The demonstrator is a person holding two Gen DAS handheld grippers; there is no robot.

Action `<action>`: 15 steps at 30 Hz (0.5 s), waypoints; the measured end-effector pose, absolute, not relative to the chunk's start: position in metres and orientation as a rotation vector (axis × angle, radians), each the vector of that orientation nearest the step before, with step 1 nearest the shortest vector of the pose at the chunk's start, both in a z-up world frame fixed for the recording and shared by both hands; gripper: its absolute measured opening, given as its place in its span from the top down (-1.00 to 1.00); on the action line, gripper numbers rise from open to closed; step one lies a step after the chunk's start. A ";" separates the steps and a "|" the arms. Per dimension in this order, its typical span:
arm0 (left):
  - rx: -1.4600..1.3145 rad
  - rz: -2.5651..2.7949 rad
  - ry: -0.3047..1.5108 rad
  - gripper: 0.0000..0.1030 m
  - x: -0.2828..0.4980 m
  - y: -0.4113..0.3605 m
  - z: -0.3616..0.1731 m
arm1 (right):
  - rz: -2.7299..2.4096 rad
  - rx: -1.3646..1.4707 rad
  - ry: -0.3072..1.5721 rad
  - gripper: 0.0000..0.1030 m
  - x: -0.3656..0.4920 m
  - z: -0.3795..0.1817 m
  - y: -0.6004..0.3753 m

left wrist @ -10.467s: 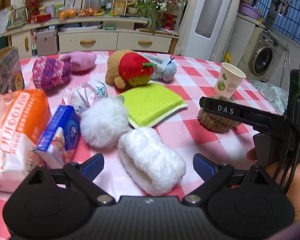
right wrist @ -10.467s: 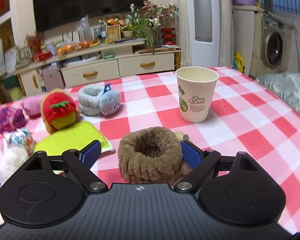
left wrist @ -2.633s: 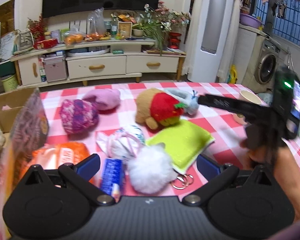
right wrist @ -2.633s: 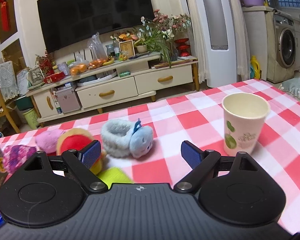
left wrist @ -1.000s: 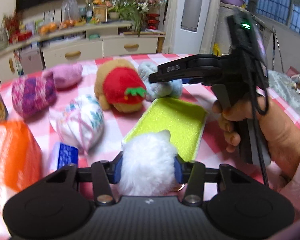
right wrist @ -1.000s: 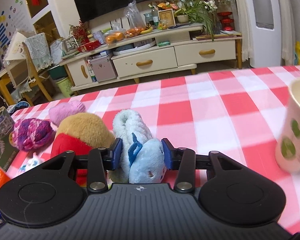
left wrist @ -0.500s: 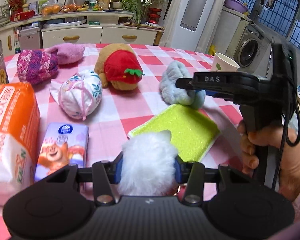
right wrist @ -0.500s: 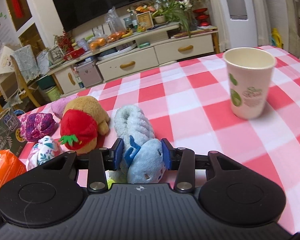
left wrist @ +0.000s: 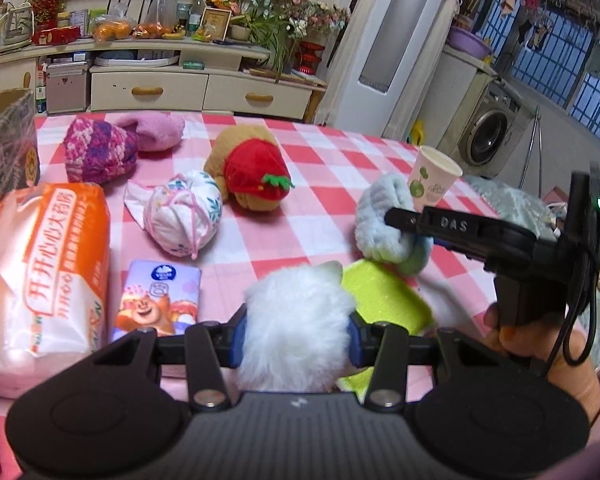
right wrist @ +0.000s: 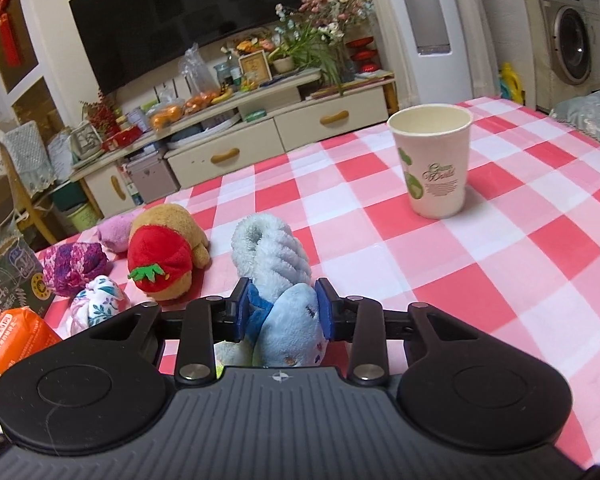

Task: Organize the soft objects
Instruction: 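Carry pompom keychain and blue plush into the box and open both grippers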

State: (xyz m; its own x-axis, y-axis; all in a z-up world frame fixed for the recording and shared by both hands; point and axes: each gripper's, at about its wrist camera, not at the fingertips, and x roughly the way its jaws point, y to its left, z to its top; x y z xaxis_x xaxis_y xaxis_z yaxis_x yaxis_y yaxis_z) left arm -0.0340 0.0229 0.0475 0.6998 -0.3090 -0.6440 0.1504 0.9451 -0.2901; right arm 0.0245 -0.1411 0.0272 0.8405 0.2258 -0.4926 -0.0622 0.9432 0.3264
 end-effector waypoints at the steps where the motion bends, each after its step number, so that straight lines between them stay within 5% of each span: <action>1: -0.229 -0.260 0.749 0.13 -0.035 0.025 0.049 | 0.148 0.309 0.544 0.19 0.022 0.029 -0.142; 15: -0.299 -0.261 0.663 0.13 -0.051 0.057 0.078 | 0.137 0.312 0.460 0.19 -0.003 0.052 -0.135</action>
